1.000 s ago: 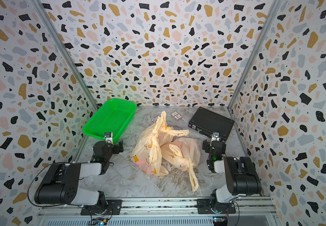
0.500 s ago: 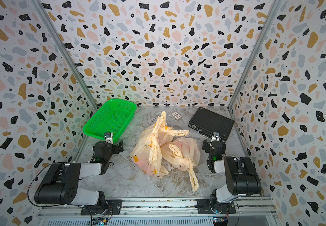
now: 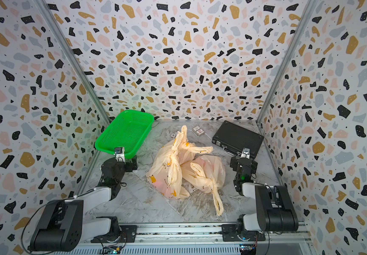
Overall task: Untie the knot of a plastic bag & take out the apple
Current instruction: Untie the plastic bag at the center of the board.
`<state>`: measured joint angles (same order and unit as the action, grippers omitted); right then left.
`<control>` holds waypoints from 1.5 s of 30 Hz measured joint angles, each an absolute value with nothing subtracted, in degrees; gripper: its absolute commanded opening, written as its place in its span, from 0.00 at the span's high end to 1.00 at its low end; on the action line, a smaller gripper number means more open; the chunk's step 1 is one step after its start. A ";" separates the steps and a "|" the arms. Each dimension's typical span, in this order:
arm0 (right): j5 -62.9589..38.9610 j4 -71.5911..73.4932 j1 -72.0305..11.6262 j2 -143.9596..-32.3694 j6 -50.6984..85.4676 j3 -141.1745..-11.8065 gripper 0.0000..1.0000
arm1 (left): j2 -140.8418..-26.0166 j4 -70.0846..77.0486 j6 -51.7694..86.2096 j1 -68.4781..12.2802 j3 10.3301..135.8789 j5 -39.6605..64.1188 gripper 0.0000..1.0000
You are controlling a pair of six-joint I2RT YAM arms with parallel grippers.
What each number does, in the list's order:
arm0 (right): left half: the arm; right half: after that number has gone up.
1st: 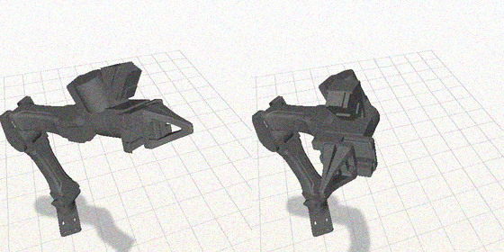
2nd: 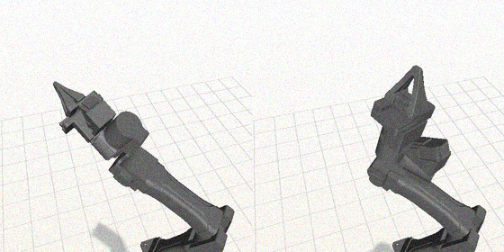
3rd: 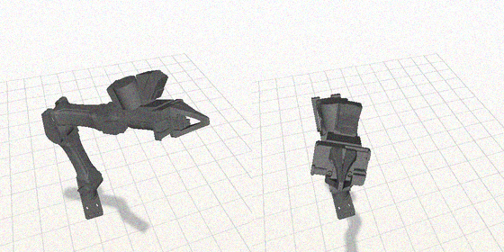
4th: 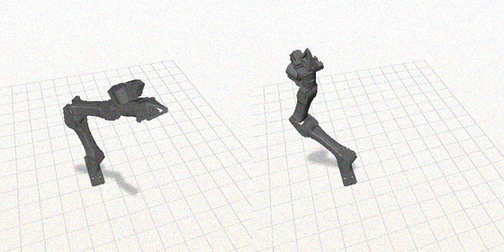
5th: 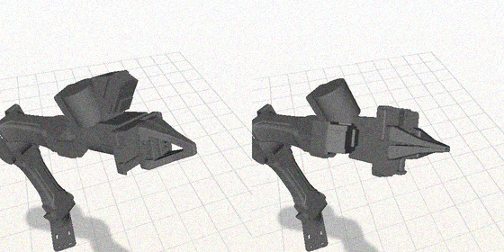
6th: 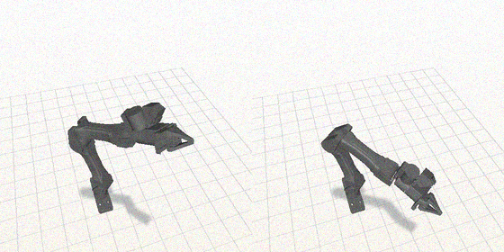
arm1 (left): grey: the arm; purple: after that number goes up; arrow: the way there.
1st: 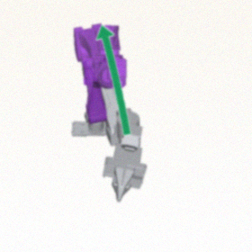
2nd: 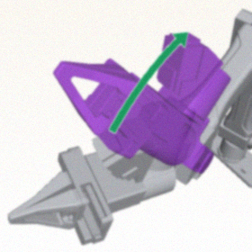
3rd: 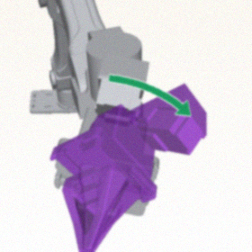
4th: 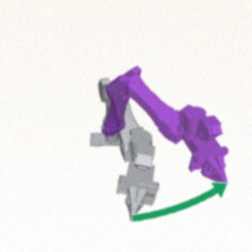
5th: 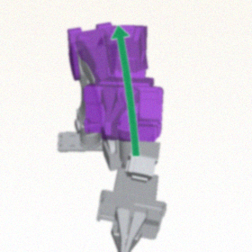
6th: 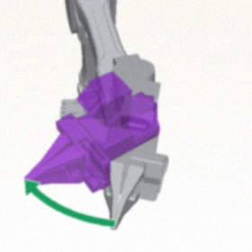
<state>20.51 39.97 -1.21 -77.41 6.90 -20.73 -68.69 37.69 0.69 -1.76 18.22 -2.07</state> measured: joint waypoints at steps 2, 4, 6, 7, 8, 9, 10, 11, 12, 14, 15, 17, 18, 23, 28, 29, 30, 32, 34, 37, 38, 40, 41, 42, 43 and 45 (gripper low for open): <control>21.89 34.46 -1.21 -75.02 9.08 -23.90 0.00 | -65.67 35.09 0.93 -2.26 19.22 -2.48 0.01; 23.38 29.80 -1.21 -73.38 11.75 -26.50 0.00 | -63.05 32.45 1.80 -2.55 20.14 -2.98 0.01; 24.91 24.97 -1.21 -72.12 14.37 -28.34 0.00 | -60.95 29.58 2.87 -2.81 21.12 -3.55 0.01; 25.58 21.98 -1.21 -71.53 15.94 -29.26 0.00 | -59.96 28.01 3.46 -3.07 21.74 -3.79 0.01; 26.30 18.44 -1.21 -71.11 17.76 -30.39 0.00 | -59.05 26.63 4.16 -3.25 22.22 -4.01 0.01; 26.74 15.59 -1.21 -70.91 19.31 -31.44 0.00 | -58.37 25.67 4.58 -3.40 22.50 -4.10 0.01; 26.94 11.97 -1.21 -70.87 21.02 -32.97 0.00 | -57.43 24.51 5.34 -3.62 22.70 -4.10 0.01; 26.70 8.36 -1.19 -70.91 22.74 -34.65 0.00 | -56.36 23.05 6.09 -3.79 22.96 -4.03 0.01; 26.17 5.61 -1.13 -70.91 23.79 -36.01 0.00 | -55.57 21.52 6.76 -3.95 23.35 -3.92 0.01; 23.24 0.21 -1.08 -70.78 25.36 -39.03 0.00 | -53.71 16.82 7.97 -4.62 25.39 -3.51 0.01; 21.23 -1.83 -1.08 -70.61 26.09 -40.25 0.00 | -53.12 14.74 8.32 -5.06 26.63 -3.38 0.01; 16.32 -5.65 -1.13 -69.84 26.98 -42.52 0.00 | -51.27 10.24 8.97 -6.55 30.09 -2.37 0.01; 13.85 -7.44 -1.21 -69.38 27.35 -43.64 0.00 | -50.28 8.62 9.23 -7.33 31.57 -1.78 0.00; 1.04 -17.32 -3.99 -67.48 27.09 -51.11 0.05 | -45.39 -1.26 10.02 -14.63 40.56 2.70 0.00; -10.85 -24.71 -8.21 -61.80 24.97 -54.41 0.16 | -41.71 -10.66 10.41 -23.83 45.71 6.26 0.00; -13.08 -26.24 -8.97 -60.51 24.49 -54.94 0.17 | -41.60 -12.49 10.61 -25.21 46.35 7.25 0.01; -14.83 -27.29 -9.74 -59.59 24.03 -55.37 0.18 | -41.54 -13.85 10.76 -26.02 46.89 7.92 0.01; -19.00 -29.91 -11.97 -58.19 22.92 -57.01 0.17 | -42.54 -16.38 10.98 -27.55 48.14 10.02 0.01; -22.57 -31.44 -14.94 -58.17 21.67 -58.89 0.18 | -44.60 -17.98 10.79 -28.45 49.36 11.55 0.01; -27.55 -33.28 -19.97 -60.38 19.81 -61.87 0.24 | -48.38 -18.26 9.19 -28.82 49.69 13.30 0.00; -28.56 -33.69 -21.47 -61.36 19.33 -62.76 0.24 | -49.76 -18.55 8.49 -28.91 49.74 13.63 0.00; -30.06 -34.48 -25.15 -63.83 18.04 -64.49 0.26 | -53.06 -19.59 6.55 -28.95 50.46 14.92 0.00; -30.48 -34.81 -26.83 -64.86 17.61 -65.17 0.27 | -54.46 -19.75 5.69 -28.95 51.03 15.55 0.00; -30.74 -35.11 -28.45 -65.78 17.21 -65.73 0.28 | -55.77 -19.81 4.86 -28.95 51.68 16.19 0.01; -30.96 -35.20 -30.33 -66.72 16.75 -66.22 0.30 | -56.73 -19.81 3.97 -28.95 52.31 16.95 0.02; -31.14 -35.38 -33.47 -68.38 16.27 -67.20 0.30 | -57.95 -20.10 2.57 -28.95 53.78 18.46 0.04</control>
<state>-31.14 -35.38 -33.47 -68.38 16.27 -67.20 -57.95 -20.10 2.57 -28.95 53.78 18.46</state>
